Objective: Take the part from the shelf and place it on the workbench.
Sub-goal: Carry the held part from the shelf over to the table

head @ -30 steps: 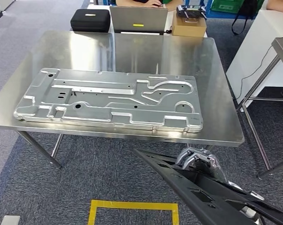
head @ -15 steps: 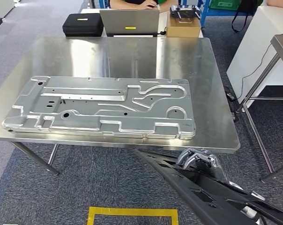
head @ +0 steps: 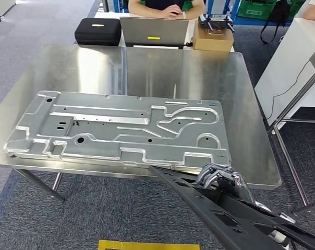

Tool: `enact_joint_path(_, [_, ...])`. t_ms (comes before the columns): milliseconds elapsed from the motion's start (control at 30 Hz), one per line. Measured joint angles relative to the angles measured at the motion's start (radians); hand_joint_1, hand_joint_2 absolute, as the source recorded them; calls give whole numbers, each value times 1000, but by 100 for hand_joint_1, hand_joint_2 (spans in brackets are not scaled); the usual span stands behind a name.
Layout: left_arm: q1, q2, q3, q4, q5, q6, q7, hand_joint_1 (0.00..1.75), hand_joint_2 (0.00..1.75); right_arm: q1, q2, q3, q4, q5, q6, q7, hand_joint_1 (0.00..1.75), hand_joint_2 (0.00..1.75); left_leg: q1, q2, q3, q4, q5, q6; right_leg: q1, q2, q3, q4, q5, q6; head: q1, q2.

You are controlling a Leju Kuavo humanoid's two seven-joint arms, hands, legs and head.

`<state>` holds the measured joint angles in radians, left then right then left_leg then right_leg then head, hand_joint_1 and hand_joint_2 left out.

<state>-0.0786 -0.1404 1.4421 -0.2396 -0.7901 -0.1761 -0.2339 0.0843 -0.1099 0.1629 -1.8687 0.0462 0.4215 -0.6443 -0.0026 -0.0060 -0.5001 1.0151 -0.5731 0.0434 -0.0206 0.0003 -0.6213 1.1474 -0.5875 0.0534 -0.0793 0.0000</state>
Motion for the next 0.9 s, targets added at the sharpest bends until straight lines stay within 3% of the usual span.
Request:
enact_joint_path(67, [-2, 0, 0, 0, -2, 0, 0, 0, 175, -1, -1, 0, 2, 0, 0, 0, 175, 175, 0, 1, 16, 1, -16, -9, 5, -2, 11, -79, 59, -9, 0, 0])
enact_joint_path(167, [-5, 0, 0, 0, -6, 0, -2, 0, 175, -6, -1, 0, 2, 1, 0, 0, 175, 175, 0, 1, 20, 0, -24, -26, 11, -3, 12, -97, 61, -41, -1, 0])
enact_joint_path(233, [-5, -1, 0, 0, -7, -1, -5, 0, 175, -11, -1, 1, 0, 2, 0, 0, 175, 175, 0, 2, 20, 22, -33, -35, 5, -3, 27, -105, 61, -53, -2, 0])
enact_joint_path(300, [-8, -2, 0, 0, -8, -1, -10, 0, 175, -16, 0, 1, -1, 2, 0, 0, 175, 175, 4, 2, -24, 108, -70, -46, 0, -4, 39, -111, 56, -60, -3, 0])
enact_joint_path(367, [-9, -1, -1, 0, -12, 4, -9, 0, 175, -20, -1, 1, -1, 2, 0, 0, 175, 175, 10, 2, -104, 232, -117, -56, -1, -4, 44, -112, 47, -63, -4, 0])
enact_joint_path(400, [-8, -1, -1, 0, -13, 7, -7, 0, 175, -21, -1, 2, -1, 3, 1, -1, 175, 175, 12, 2, -136, 269, -123, -58, -1, -3, 49, -112, 43, -63, -4, 0])
enact_joint_path(433, [-6, 0, -2, 0, -15, 9, -4, 0, 175, -23, -1, 2, -1, 4, 1, -1, 175, 175, 13, 2, -152, 273, -108, -59, -2, -2, 55, -111, 37, -61, -4, 0])
enact_joint_path(467, [-5, 0, -3, 0, -17, 11, -2, 0, 175, -26, -1, 2, -1, 5, 1, -1, 175, 175, 14, 2, -151, 241, -71, -59, -2, -1, 64, -111, 31, -59, -4, 0])
enact_joint_path(533, [-5, 0, -5, 0, -18, 12, -1, 0, 175, -37, -1, 2, -3, 14, -4, -3, 175, 175, 13, 3, -122, 127, 21, -54, -3, -1, 84, -112, 19, -54, -4, 0])
enact_joint_path(567, [-5, 0, -6, 0, -18, 12, -1, 0, 175, -46, -1, 2, -5, 25, -11, -5, 175, 175, 10, 3, -113, 80, 41, -50, -3, -1, 88, -113, 15, -50, -5, 0])
enact_joint_path(633, [-5, 0, -8, 0, -21, 13, -1, 0, 175, -66, 0, 5, -8, 53, -30, -6, 175, 175, 6, 3, -110, 46, 49, -42, -1, 0, 90, -112, 7, -41, -5, 0])
enact_joint_path(767, [-7, -1, -16, 0, -27, 13, 0, 0, 175, -113, 0, 12, -16, 70, -49, 3, 175, 175, 5, 2, -107, 37, 55, -39, 3, 1, 96, -116, 1, -58, -4, 0])
enact_joint_path(900, [-10, -1, -19, 0, -34, 11, 0, 0, 175, -157, 0, 23, -20, 77, -66, 15, 175, 175, 4, 2, -107, 37, 51, -33, 3, 2, 102, -128, 5, -52, -4, 0])
